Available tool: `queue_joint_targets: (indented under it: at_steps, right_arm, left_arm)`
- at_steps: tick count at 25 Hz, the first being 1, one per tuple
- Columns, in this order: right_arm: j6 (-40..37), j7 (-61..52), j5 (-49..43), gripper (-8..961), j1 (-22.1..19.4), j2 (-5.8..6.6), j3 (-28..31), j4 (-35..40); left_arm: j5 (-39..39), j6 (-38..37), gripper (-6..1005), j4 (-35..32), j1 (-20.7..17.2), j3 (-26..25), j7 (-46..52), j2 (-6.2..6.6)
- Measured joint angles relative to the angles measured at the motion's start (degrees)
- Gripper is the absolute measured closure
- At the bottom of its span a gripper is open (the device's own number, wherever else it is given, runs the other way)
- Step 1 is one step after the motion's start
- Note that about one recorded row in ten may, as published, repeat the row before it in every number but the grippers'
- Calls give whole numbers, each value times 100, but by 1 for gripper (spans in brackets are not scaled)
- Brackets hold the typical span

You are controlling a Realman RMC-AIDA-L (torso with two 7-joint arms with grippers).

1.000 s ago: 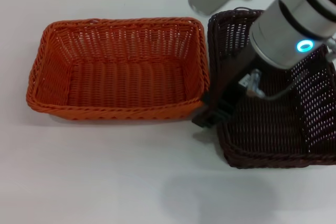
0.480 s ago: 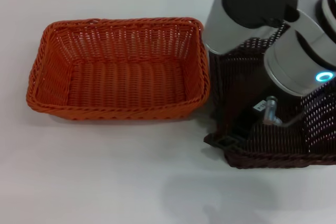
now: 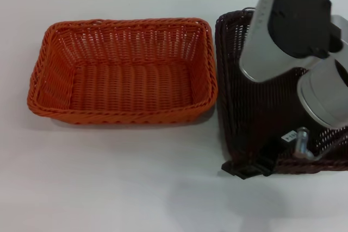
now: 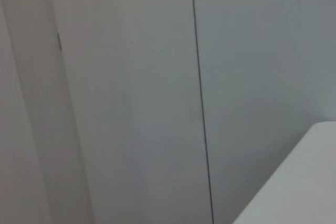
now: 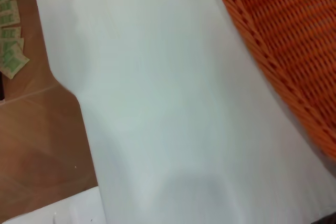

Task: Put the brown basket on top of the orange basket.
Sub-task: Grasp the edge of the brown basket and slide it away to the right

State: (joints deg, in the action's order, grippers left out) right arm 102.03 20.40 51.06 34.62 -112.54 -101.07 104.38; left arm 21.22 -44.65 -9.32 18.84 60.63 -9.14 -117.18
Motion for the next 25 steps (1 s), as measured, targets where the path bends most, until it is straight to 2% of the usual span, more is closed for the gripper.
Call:
queue_joint_targets:
  at_steps: [12,25]
  right_arm:
    - [143,-11,-276,495,-710,93,4,815]
    - [152,-18,-790,496,-866,100,-8,910]
  left_arm:
    - [-5,0,173,2,-49,37,0,-45]
    - [-5,0,173,-9,-48,36,0,8]
